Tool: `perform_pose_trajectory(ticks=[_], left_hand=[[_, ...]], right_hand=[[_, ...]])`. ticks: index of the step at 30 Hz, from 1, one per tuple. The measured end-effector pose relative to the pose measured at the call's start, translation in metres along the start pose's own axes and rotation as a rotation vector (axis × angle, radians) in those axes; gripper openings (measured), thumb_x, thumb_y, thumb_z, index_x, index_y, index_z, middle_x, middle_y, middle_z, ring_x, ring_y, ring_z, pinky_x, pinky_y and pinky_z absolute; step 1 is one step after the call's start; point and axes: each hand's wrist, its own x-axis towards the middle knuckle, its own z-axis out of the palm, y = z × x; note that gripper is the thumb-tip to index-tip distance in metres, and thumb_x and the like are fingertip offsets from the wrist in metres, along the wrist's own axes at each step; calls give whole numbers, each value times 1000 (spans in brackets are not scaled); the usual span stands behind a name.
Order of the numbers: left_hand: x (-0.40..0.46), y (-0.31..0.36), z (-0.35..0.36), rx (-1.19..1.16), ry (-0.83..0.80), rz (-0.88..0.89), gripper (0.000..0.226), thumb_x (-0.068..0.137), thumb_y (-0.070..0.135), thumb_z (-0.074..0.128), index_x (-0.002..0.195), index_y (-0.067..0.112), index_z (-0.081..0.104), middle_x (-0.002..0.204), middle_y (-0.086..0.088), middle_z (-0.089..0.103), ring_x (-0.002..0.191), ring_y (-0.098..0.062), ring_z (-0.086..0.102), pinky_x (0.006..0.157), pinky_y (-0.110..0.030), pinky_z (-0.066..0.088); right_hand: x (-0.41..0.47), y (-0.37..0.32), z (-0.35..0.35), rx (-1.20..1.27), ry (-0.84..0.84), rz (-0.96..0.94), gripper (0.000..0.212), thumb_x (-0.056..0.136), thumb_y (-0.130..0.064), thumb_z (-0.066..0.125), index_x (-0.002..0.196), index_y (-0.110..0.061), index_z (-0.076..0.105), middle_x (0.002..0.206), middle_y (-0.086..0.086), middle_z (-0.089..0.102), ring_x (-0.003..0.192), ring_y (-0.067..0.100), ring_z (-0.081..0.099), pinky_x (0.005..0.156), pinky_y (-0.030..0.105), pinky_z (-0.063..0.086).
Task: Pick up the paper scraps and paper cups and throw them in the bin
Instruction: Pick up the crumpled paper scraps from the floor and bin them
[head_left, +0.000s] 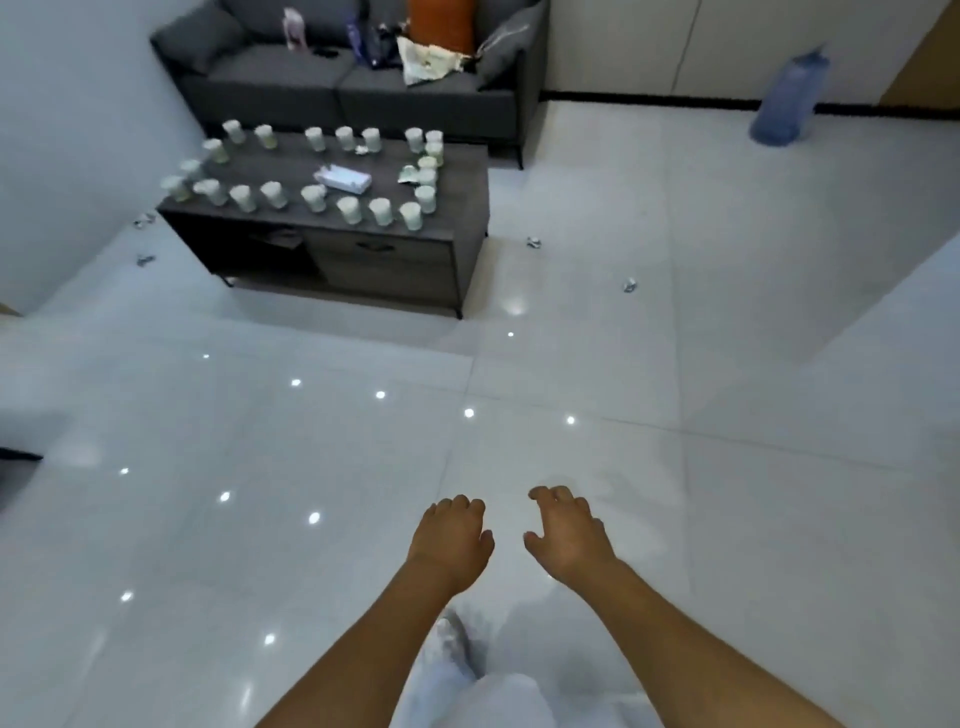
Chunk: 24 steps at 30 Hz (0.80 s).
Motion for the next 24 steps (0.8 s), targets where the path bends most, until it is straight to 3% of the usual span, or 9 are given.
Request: perform_pose_trajectory(ticks=[7,14,24], left_hand=[[-6,-175,-40,-163,30,-235,41,98,35,37,132,14,45,128,-5,53,115,-21,50,98,-29,39],[5,-295,-69,-341,67,-438,44,97,37,38,136,15,42,131,-5,51,118,-22,48,97,-29,40],[111,-474,-139,-486,117,-624,45,97,36,39,136,14,42,129,-6,52,117,-22,49,95,-30,42]], right_hand=[[81,-176,20,-109,-114,-214,55,94,-35,52,144,-23,32,143,3,39,127,24,41,100,36,40],[155,-300,26,-211,-212,-347,54,94,-32,52,144,-22,32,143,3,40,127,24,41,101,36,42],[338,-473,12,-318,-291,-486,54,94,-32,51,144,-23,32,140,4,40,125,25,42,99,37,43]])
